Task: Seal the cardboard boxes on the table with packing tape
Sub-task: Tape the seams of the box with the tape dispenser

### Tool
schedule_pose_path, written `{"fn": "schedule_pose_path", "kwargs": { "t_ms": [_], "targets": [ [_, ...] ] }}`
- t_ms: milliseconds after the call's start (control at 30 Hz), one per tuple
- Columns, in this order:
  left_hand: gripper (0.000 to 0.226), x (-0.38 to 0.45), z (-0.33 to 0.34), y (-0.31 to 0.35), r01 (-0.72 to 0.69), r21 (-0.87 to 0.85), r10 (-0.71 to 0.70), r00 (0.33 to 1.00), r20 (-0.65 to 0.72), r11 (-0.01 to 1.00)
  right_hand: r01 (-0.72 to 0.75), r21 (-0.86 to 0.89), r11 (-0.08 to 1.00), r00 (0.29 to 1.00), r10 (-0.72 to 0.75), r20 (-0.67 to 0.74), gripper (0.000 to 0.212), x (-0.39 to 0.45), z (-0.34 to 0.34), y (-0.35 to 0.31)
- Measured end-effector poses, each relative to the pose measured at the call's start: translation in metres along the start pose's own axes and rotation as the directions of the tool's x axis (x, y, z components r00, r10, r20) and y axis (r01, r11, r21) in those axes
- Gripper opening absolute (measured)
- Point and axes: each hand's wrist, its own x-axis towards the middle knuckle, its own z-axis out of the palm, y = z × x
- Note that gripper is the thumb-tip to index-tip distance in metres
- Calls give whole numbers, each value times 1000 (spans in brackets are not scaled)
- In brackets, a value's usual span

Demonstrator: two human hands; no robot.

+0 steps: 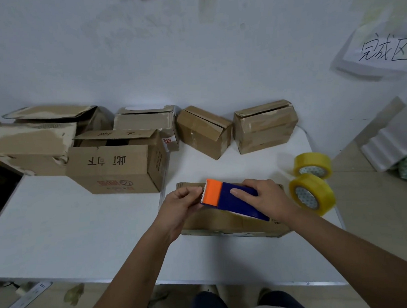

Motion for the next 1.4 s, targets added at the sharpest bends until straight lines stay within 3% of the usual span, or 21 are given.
{"fn": "schedule_pose_path", "kwargs": {
  "t_ms": [133, 200, 267, 300, 367, 500, 667, 867, 1000, 1100, 1233, 1400],
  "targets": [
    [16, 3, 6, -2, -95, 257, 137, 979, -151, 962, -3, -59, 998, 1000, 2, -10, 50, 6, 2, -6],
    [13, 8, -2, -1, -93, 143, 132, 946, -298, 985, 0, -137, 991, 1000, 1, 4, 45, 11, 0, -8],
    [13, 14, -29, 6, -67, -25, 48, 887, -459, 997, 7, -238, 971, 1000, -2, 21, 49, 17, -6, -3],
    [14, 16, -45, 8, -32, -31, 13, 871, -491, 999, 3, -261, 965, 1000, 2, 20, 53, 19, -10, 1],
    [15, 17, -65, 6, 14, -21, -22, 893, -450, 1000, -19, -234, 972, 1000, 22, 11, 58, 22, -17, 10],
    [21, 20, -25, -19, 87, -28, -91, 978, -189, 996, -8, -212, 977, 999, 15, 29, 50, 25, -17, 11],
    [43, 15, 15, -26, 253, -120, -246, 967, 72, 960, -12, -174, 985, 1000, 12, -1, 66, 25, -10, 7],
    [48, 15, 8, -22, 249, -191, -238, 968, 76, 950, -13, -161, 987, 1000, 15, 8, 54, 22, -7, 7],
    [32, 12, 7, -24, 296, -283, -270, 954, 129, 912, -11, -141, 990, 1000, 14, 23, 48, 20, -9, 6],
    [22, 11, 7, -25, 261, -220, -240, 964, 116, 940, -4, -131, 991, 999, 8, 34, 49, 19, -9, 7],
    [23, 12, 7, -25, 144, 2, -144, 989, 42, 990, 13, -136, 991, 999, -5, 53, 49, 21, -9, 4],
    [31, 14, 8, -26, 209, -102, -200, 975, 91, 973, -11, -94, 996, 999, 15, 41, 61, 17, -10, 10]
  ]
}}
